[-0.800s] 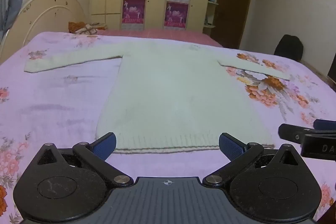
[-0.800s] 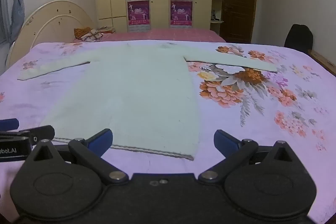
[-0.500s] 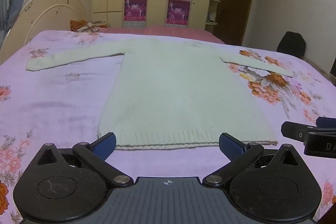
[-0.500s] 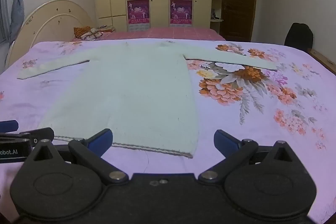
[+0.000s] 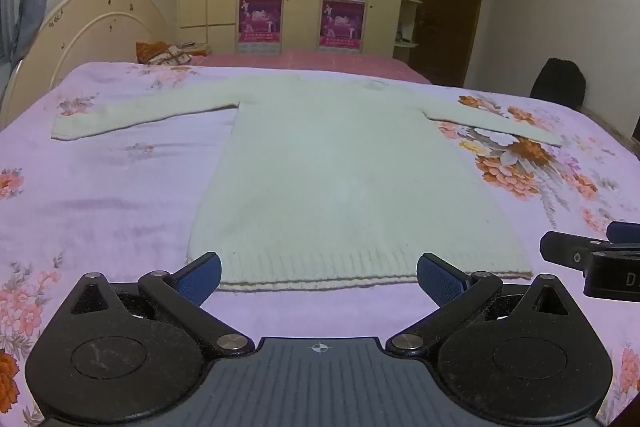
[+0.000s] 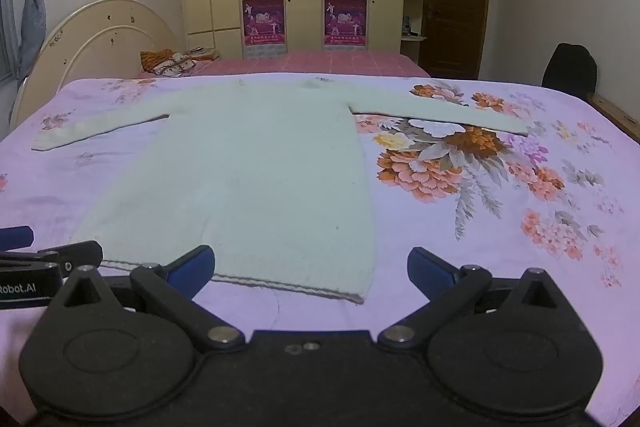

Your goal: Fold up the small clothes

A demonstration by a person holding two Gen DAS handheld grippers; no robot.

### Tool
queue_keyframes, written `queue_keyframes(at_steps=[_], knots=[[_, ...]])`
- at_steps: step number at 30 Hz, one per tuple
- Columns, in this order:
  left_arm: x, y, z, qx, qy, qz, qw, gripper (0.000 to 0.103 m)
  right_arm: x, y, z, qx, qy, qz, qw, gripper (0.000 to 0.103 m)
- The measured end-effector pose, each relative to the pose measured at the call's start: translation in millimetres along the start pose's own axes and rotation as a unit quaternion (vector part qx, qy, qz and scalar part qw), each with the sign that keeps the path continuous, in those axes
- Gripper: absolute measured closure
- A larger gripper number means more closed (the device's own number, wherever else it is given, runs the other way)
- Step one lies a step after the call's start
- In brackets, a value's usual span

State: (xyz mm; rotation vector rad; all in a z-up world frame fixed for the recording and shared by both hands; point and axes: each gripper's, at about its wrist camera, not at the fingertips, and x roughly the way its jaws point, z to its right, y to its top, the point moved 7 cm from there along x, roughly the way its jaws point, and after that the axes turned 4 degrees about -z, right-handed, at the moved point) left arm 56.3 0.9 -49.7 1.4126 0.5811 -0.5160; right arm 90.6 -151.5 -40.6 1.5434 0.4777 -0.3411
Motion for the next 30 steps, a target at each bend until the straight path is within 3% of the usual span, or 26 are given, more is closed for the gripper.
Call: queue_keyframes(at_steps=[30], knots=[[3.7, 1.9, 0.6, 0.001, 0.006, -0.006, 1.0000, 0.000, 0.1, -1.5, 1.8, 0.005, -0.002, 0.000, 1.000, 0.001]])
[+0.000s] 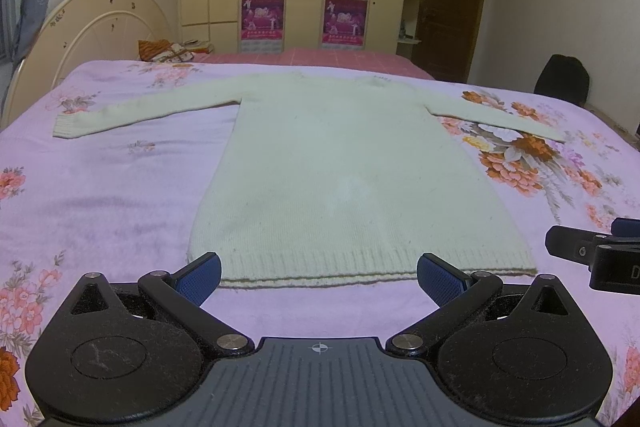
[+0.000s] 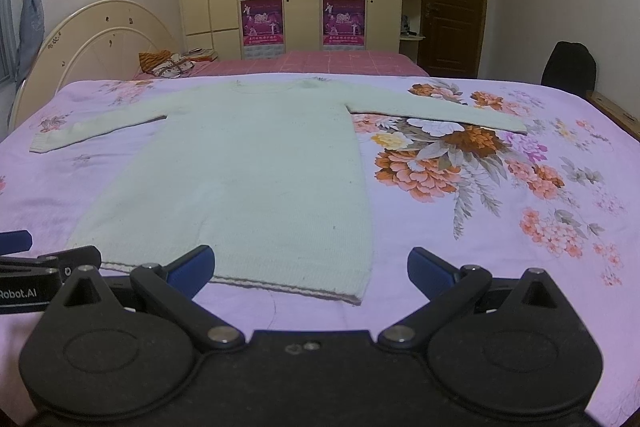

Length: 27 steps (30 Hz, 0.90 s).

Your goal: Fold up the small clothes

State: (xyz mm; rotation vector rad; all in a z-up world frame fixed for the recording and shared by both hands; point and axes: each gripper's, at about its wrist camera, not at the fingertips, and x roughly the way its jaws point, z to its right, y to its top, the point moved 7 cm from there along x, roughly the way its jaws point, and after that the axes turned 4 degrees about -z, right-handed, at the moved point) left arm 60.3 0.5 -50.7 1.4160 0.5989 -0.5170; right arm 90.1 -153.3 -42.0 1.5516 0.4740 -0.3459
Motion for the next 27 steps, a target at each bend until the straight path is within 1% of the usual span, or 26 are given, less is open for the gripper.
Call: queue_keyframes(at_steps=[7, 9, 27], knots=[[2.0, -1.4, -4.1, 0.000, 0.000, -0.002, 1.0000, 0.000, 0.0, -0.9, -0.5, 0.000, 0.000, 0.001, 1.000, 0.001], [1.3, -0.1, 0.9, 0.001, 0.001, -0.003, 1.0000, 0.000, -0.3, -1.9, -0.6, 0.000, -0.001, 0.000, 1.000, 0.001], [3.9, -0.6, 1.1, -0.001, 0.003, -0.006, 1.0000, 0.000, 2.4, -0.8, 0.2, 0.002, -0.002, -0.005, 1.000, 0.001]])
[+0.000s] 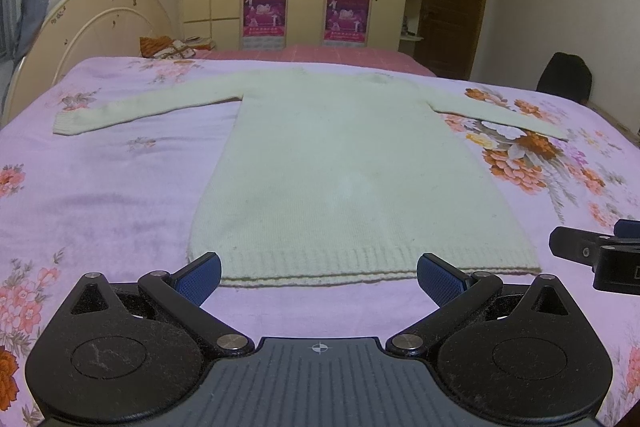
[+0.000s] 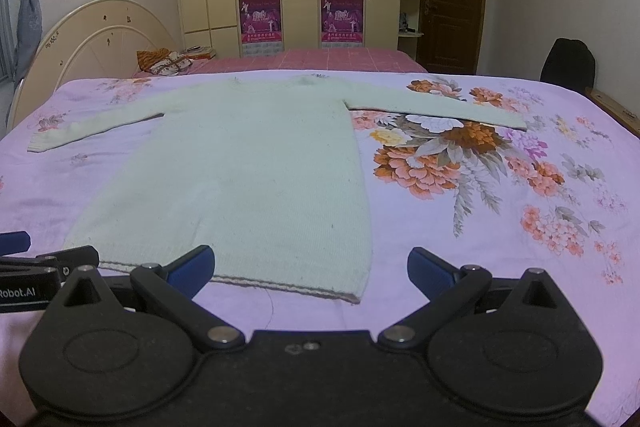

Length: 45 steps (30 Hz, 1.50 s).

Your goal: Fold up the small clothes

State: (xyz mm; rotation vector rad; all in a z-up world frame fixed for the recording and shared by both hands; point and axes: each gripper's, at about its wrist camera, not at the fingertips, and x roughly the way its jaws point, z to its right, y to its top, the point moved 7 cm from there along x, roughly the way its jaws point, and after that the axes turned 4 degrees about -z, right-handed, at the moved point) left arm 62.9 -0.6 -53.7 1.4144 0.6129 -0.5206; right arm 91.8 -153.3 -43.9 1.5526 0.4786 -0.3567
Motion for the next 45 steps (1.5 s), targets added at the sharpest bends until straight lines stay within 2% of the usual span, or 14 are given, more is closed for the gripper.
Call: queue_keyframes(at_steps=[17, 20, 23, 25, 31, 36, 38, 40, 41, 42, 45], knots=[[4.3, -0.4, 1.9, -0.001, 0.000, -0.007, 1.0000, 0.000, 3.7, -2.4, 3.7, 0.003, 0.002, -0.006, 1.000, 0.001], [7.6, 3.2, 0.6, -0.014, -0.004, -0.008, 0.9999, 0.000, 6.8, -3.5, 6.8, 0.008, 0.009, -0.012, 1.000, 0.001], [15.6, 9.9, -4.4, -0.025, 0.007, -0.010, 0.9996, 0.000, 10.6, 2.2, 15.3, 0.018, 0.015, -0.011, 1.000, 0.001], [25.3, 14.8, -4.5, -0.025, -0.008, -0.019, 0.9995, 0.000, 10.9, 8.6, 21.3, 0.025, 0.021, -0.001, 0.999, 0.001], [48.1, 55.3, -7.2, -0.021, -0.011, 0.017, 0.9996, 0.000, 25.4, 38.9, 52.6, 0.048, 0.005, 0.025, 0.999, 0.001], [85.9, 103.7, -20.7, -0.051, -0.016, 0.029, 0.9981, 0.000, 54.4, 73.9, 103.5, 0.096, -0.019, 0.033, 0.995, 0.001], [104.1, 120.5, -24.5, -0.046, -0.018, 0.026, 0.9984, 0.000, 69.3, 88.3, 128.7, 0.122, -0.018, 0.032, 0.992, 0.001], [123.1, 137.4, -28.7, -0.028, -0.002, 0.027, 0.9992, 0.000, 81.7, 101.6, 152.6, 0.150, -0.017, 0.041, 0.988, 0.019], [133.5, 146.1, -33.1, -0.023, 0.012, 0.029, 0.9992, 0.000, 90.3, 109.2, 166.0, 0.164, -0.022, 0.043, 0.985, 0.039], [144.9, 155.0, -38.9, -0.022, 0.026, 0.032, 0.9989, 0.000, 98.4, 115.3, 177.6, 0.174, -0.026, 0.045, 0.983, 0.048], [179.6, 176.7, -55.6, -0.020, 0.056, 0.026, 0.9979, 0.000, 126.1, 132.5, 212.9, 0.202, -0.039, 0.054, 0.977, 0.047]])
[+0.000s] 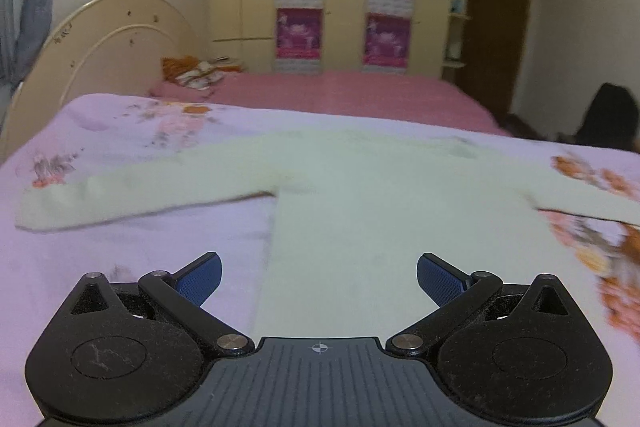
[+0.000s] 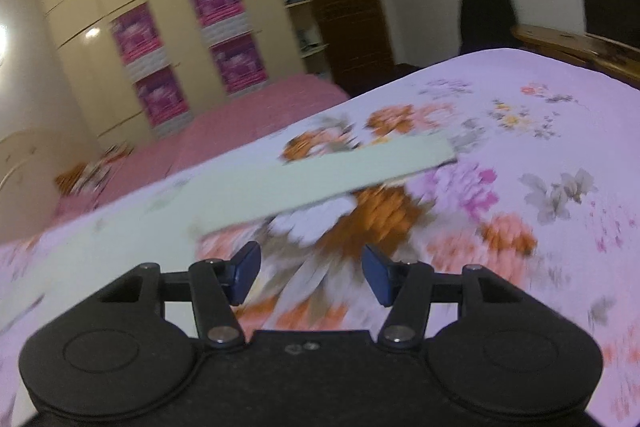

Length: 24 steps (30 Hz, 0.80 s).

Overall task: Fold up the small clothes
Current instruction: 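Grasp the sweater sleeve cuff with the right gripper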

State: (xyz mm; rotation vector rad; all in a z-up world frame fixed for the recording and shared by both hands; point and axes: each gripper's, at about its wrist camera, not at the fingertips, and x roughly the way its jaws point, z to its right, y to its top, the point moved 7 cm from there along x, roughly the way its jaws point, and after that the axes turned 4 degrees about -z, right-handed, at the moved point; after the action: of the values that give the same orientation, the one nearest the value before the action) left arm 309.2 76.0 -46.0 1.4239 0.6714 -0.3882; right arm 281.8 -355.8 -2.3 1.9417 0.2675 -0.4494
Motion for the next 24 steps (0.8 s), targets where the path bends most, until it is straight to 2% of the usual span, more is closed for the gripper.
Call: queue_keyframes(at_steps=[4, 6, 7, 8, 9, 10, 13, 14, 15, 19, 24], knots=[[40.9, 23.1, -16.5, 0.007, 0.035, 0.012, 0.9993, 0.000, 51.0, 27.3, 38.2, 0.061, -0.004, 0.005, 0.998, 0.047], [55.9, 32.3, -25.7, 0.003, 0.050, 0.019, 0.9986, 0.000, 81.8, 35.9, 62.5, 0.103, -0.009, 0.001, 0.995, 0.053], [63.6, 36.4, -29.0, 0.001, 0.054, 0.021, 0.9983, 0.007, 98.0, 38.8, 75.7, 0.126, -0.012, -0.002, 0.992, 0.056], [70.0, 39.9, -32.9, -0.002, 0.060, 0.022, 0.9979, 0.024, 111.8, 41.5, 87.3, 0.149, -0.012, -0.005, 0.989, 0.058], [77.8, 42.4, -36.2, -0.006, 0.068, 0.019, 0.9975, 0.031, 123.1, 42.7, 98.1, 0.172, -0.013, -0.006, 0.985, 0.059], [84.2, 42.6, -38.7, -0.011, 0.073, 0.016, 0.9972, 0.032, 134.5, 43.8, 109.0, 0.196, -0.014, -0.006, 0.981, 0.059], [106.4, 47.4, -42.7, -0.022, 0.070, 0.006, 0.9973, 0.029, 160.6, 45.8, 133.6, 0.246, -0.017, -0.001, 0.969, 0.059], [113.4, 47.9, -43.1, -0.023, 0.070, 0.001, 0.9973, 0.016, 168.6, 46.5, 139.7, 0.259, -0.017, 0.000, 0.966, 0.059], [120.1, 48.9, -43.2, -0.023, 0.073, 0.000, 0.9970, 0.010, 174.6, 46.9, 143.7, 0.267, -0.018, 0.001, 0.964, 0.060], [139.0, 49.4, -39.0, -0.016, 0.064, -0.005, 0.9978, 0.008, 194.5, 53.9, 146.4, 0.257, -0.024, 0.003, 0.966, 0.067], [153.0, 47.1, -38.4, -0.016, 0.049, -0.016, 0.9985, 0.008, 204.8, 61.1, 147.5, 0.241, -0.037, -0.004, 0.970, 0.096]])
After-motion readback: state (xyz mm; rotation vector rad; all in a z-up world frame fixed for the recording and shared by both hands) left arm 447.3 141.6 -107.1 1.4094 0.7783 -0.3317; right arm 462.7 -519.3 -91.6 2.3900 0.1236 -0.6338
